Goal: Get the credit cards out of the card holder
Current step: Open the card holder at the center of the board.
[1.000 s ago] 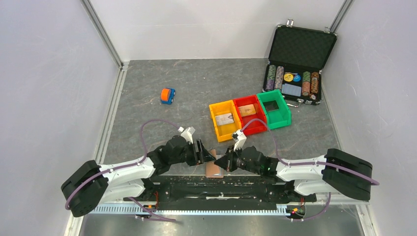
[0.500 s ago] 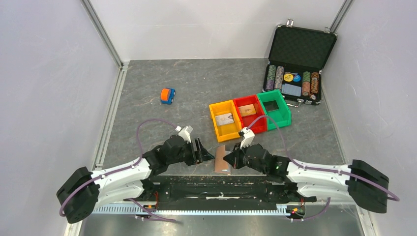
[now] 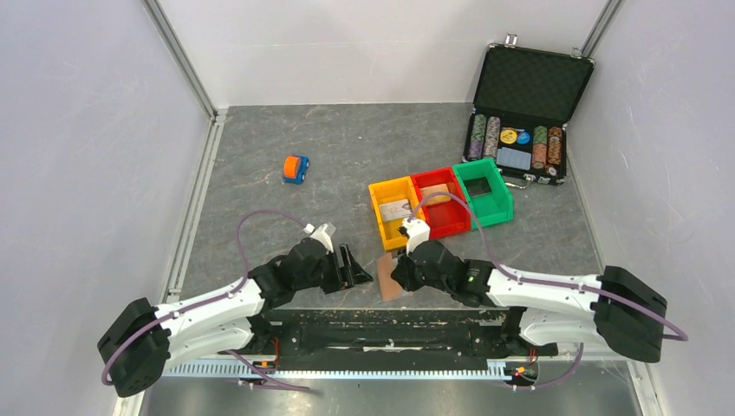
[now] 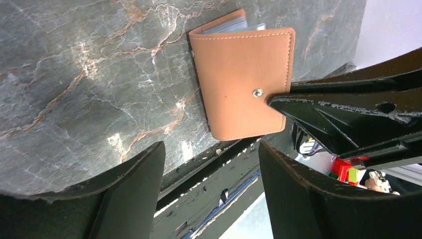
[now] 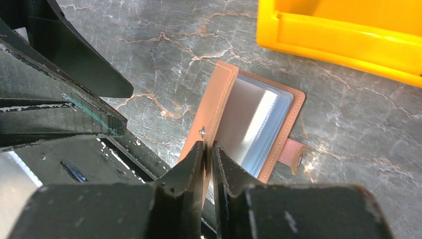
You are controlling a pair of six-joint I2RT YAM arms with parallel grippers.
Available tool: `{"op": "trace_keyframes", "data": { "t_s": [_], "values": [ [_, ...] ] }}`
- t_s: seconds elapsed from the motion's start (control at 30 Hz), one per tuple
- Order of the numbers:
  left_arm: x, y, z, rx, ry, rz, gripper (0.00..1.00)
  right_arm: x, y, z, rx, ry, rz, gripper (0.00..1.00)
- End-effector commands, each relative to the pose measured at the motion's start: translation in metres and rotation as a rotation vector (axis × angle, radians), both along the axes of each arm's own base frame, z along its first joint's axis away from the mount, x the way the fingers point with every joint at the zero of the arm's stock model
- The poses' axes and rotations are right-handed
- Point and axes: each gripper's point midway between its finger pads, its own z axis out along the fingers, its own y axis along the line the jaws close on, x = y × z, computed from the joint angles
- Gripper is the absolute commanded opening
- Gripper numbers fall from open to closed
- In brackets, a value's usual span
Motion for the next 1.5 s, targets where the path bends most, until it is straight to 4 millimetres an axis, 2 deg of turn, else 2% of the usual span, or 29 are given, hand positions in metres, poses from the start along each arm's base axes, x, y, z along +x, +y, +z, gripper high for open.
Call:
{"op": "trace_keyframes", "data": {
  "t_s": [0.0,0.1,0.33,0.53,0.7,0.9,1.1,1.27,1.47],
  "values": [
    [0.008,0.003,0.012,0.023,-0.043,0.022,0.76,0.000,0.032,0.023,0.084,-0.008,0.078,0.17],
    [0.008,0.004,0.014,0.022,-0.043,0.026,0.77,0.000,0.045,0.026,0.117,0.008,0.092,0.28],
    [0.011,0.016,0.017,0.093,-0.051,0.050,0.78,-0.006,0.063,0.023,0.174,0.051,0.111,0.34],
    [0.010,0.026,0.028,0.094,-0.062,0.082,0.79,-0.020,0.078,0.025,0.228,0.070,0.149,0.41],
    [0.013,0.030,0.042,0.065,-0.107,0.109,0.80,-0.028,0.078,0.012,0.225,0.090,0.150,0.42],
    [0.016,0.026,0.048,0.041,-0.135,0.103,0.77,-0.027,0.071,-0.003,0.195,0.087,0.133,0.44],
    [0.024,0.029,0.030,0.133,-0.132,0.102,0.78,-0.031,0.075,-0.006,0.203,0.089,0.149,0.48],
    [0.026,0.017,0.026,0.109,-0.143,0.055,0.79,-0.033,0.076,-0.007,0.212,0.094,0.141,0.48],
    [0.028,0.012,0.015,0.100,-0.147,0.050,0.73,-0.034,0.073,-0.004,0.209,0.086,0.135,0.48]
  ]
}}
